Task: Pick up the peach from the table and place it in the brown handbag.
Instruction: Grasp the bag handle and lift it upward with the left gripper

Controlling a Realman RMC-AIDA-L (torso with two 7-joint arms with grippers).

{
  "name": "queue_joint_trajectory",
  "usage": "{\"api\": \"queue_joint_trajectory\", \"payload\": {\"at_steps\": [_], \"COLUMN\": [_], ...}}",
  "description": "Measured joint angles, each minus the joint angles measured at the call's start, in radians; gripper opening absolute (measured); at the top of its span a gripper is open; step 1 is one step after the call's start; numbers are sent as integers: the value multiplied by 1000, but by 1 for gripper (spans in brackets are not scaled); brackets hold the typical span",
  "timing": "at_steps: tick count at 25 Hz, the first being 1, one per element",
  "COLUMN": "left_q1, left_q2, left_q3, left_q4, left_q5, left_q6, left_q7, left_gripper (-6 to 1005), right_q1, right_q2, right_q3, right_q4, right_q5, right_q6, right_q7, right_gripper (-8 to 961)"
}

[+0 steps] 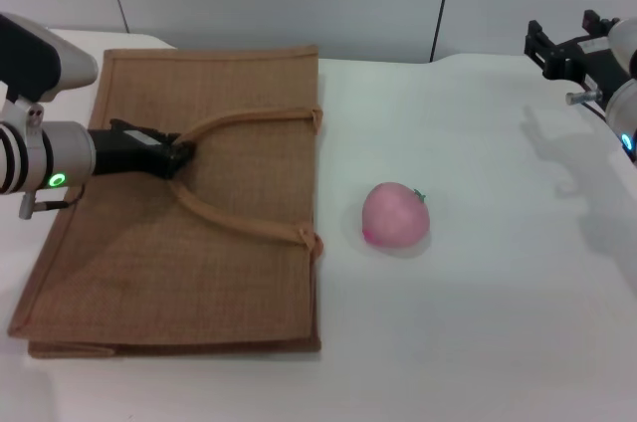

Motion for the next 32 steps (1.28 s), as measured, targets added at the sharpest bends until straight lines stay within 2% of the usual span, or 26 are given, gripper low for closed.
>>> {"api": "queue_joint_trajectory", "payload": {"at_steps": [4,6,16,24,32], "left_q1": [24,34,63,88,103], "left_q2": [-29,-35,-37,-38,-37], "left_q3": [0,0,-3,-3,-1], "left_q4": [82,107,191,333,471], "left_q5": [4,4,-13,-14,15], "left_q6": [-8,-18,-75,-163,-251], "left_q7": [-5,-7,-29,-80,-166], "left_gripper": [172,162,129,129,130], "right_q1": [-2,-4,-7,-4,-8], "right_q2": [0,0,0,-1,-6], "right_q3": [0,0,0,-18,-41], "right_q4": [0,0,-2,-4,-73], "right_q5": [-2,-3,-3,-3,-62], "right_q6": [0,0,0,8,66], "right_q7": [-1,-1,-2,-8,-10], "right_gripper": [696,693,690,690,690]}}
